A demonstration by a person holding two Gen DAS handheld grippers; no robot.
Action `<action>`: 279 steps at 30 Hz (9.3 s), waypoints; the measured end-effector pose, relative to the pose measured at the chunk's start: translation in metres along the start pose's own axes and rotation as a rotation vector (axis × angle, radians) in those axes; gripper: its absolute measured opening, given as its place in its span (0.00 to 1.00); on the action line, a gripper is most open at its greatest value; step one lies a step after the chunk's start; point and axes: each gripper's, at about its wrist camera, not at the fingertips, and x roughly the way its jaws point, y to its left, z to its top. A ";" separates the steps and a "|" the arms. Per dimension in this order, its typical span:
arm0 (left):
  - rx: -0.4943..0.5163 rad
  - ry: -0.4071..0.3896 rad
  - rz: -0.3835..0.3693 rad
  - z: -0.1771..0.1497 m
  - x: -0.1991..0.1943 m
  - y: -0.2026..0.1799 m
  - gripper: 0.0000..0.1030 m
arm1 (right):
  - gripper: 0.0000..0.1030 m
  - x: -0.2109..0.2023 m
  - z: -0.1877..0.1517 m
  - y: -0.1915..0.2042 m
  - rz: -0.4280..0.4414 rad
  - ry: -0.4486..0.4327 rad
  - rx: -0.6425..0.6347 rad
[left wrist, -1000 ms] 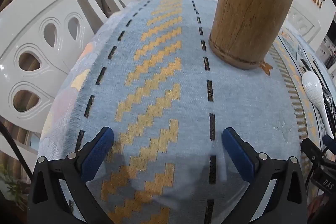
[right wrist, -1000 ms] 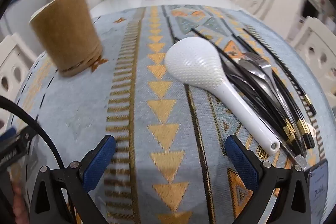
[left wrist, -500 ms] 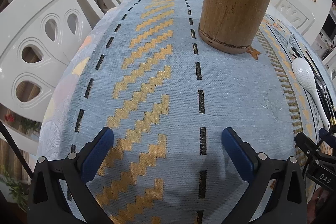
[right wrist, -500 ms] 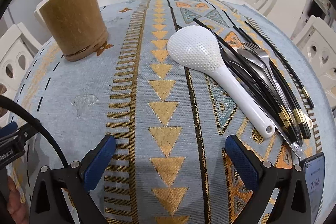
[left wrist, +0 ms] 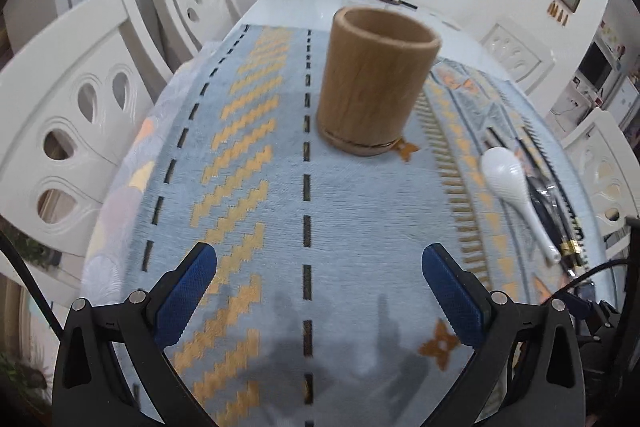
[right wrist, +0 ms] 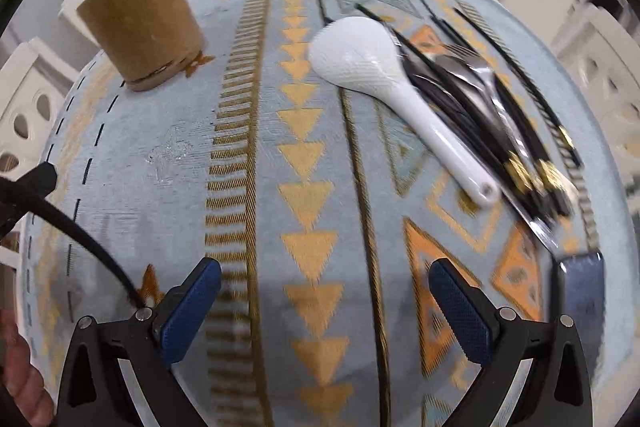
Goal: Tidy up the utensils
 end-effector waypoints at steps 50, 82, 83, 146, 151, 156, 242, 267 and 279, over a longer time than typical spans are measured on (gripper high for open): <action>0.000 -0.087 -0.073 0.085 0.048 -0.032 1.00 | 1.00 -0.083 0.096 -0.007 0.041 -0.224 -0.049; 0.038 -0.081 -0.049 0.116 0.118 -0.044 0.94 | 1.00 -0.008 0.136 -0.008 0.052 -0.077 -0.033; 0.046 -0.084 -0.039 0.117 0.119 -0.045 0.94 | 1.00 -0.007 0.136 -0.008 0.052 -0.076 -0.031; -0.025 0.045 0.038 -0.025 0.063 -0.016 0.99 | 1.00 -0.066 0.031 -0.012 0.057 -0.116 -0.022; 0.051 0.071 0.112 -0.033 0.065 -0.027 1.00 | 1.00 -0.066 0.031 -0.013 0.065 -0.117 -0.011; 0.063 0.000 0.111 -0.043 0.063 -0.026 1.00 | 1.00 -0.068 0.034 -0.016 0.077 -0.123 -0.002; 0.022 -0.138 0.064 -0.023 0.022 -0.018 0.97 | 1.00 -0.095 0.033 -0.029 -0.003 -0.167 0.008; 0.005 -0.230 0.074 0.003 0.061 -0.028 0.92 | 0.77 -0.018 0.101 -0.070 0.160 -0.052 -0.190; 0.012 -0.218 0.099 0.003 0.065 -0.031 0.92 | 0.59 0.005 0.122 -0.099 0.276 0.017 -0.071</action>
